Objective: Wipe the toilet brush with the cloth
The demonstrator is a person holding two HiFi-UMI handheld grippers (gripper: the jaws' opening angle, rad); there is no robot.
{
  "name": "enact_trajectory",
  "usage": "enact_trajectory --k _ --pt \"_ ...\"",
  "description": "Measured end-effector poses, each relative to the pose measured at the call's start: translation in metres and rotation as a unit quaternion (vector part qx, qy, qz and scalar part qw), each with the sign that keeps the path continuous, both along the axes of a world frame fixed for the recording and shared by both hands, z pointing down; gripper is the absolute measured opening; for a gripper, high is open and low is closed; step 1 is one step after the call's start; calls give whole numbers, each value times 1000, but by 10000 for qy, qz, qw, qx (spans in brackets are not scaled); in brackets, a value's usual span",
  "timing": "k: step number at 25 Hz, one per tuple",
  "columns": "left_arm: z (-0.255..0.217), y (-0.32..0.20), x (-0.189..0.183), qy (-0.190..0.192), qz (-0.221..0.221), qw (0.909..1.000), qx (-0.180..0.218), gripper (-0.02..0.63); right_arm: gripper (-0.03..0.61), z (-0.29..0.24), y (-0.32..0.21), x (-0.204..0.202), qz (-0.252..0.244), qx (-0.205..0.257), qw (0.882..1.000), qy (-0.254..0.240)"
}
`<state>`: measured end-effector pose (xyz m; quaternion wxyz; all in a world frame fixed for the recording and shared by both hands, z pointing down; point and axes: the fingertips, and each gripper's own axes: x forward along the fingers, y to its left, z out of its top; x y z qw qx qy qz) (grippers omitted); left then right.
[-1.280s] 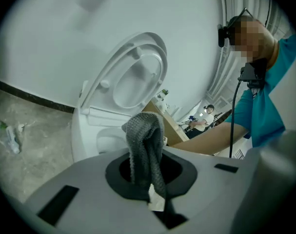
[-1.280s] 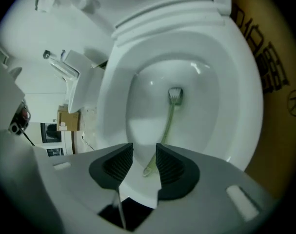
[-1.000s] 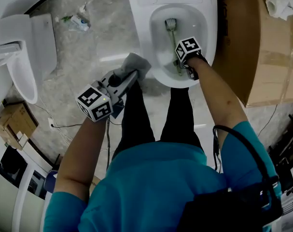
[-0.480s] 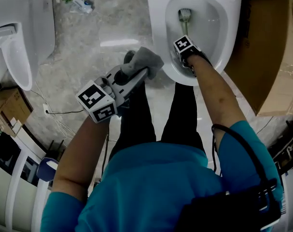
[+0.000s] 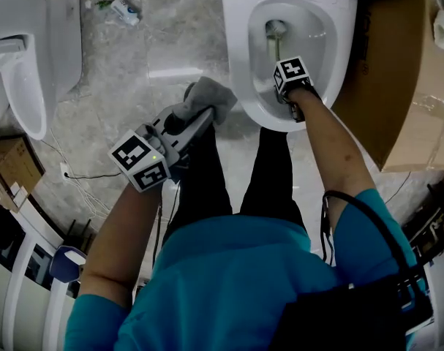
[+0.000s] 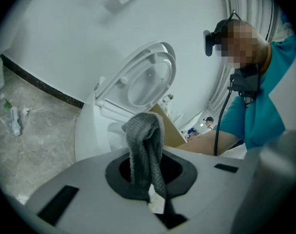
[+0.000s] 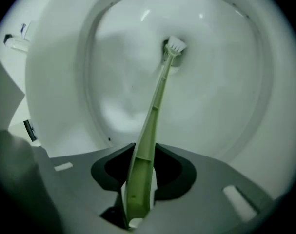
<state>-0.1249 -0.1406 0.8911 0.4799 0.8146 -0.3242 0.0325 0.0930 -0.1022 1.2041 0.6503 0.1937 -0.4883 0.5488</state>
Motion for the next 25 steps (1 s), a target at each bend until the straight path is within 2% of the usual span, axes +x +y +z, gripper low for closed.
enact_trajectory --k 3,7,10,13,16,19,25 --pt "-20 -2 0 13 -44 9999 117 21 103 -32 -11 12 344 112 9993 -88" --pt "-55 -6 -1 35 -106 9995 308 21 101 -81 -10 35 -9 267 9993 -248" --pt "-81 -9 -7 30 -190 9986 498 21 101 -128 -9 31 33 546 9952 -809" --pt "-110 -11 -10 -13 -242 9976 646 21 101 -183 -10 23 88 1039 9845 -1412" --pt "-146 -12 -8 -65 -222 9965 800 21 101 -246 -16 15 317 1627 9675 -1908" --pt "-185 -18 -5 -66 -234 9946 1012 21 100 -312 -30 9 503 2255 9447 -2328" --pt "-270 -44 7 126 -267 9859 1645 21 100 -446 -71 14 -30 3684 8919 -2624"
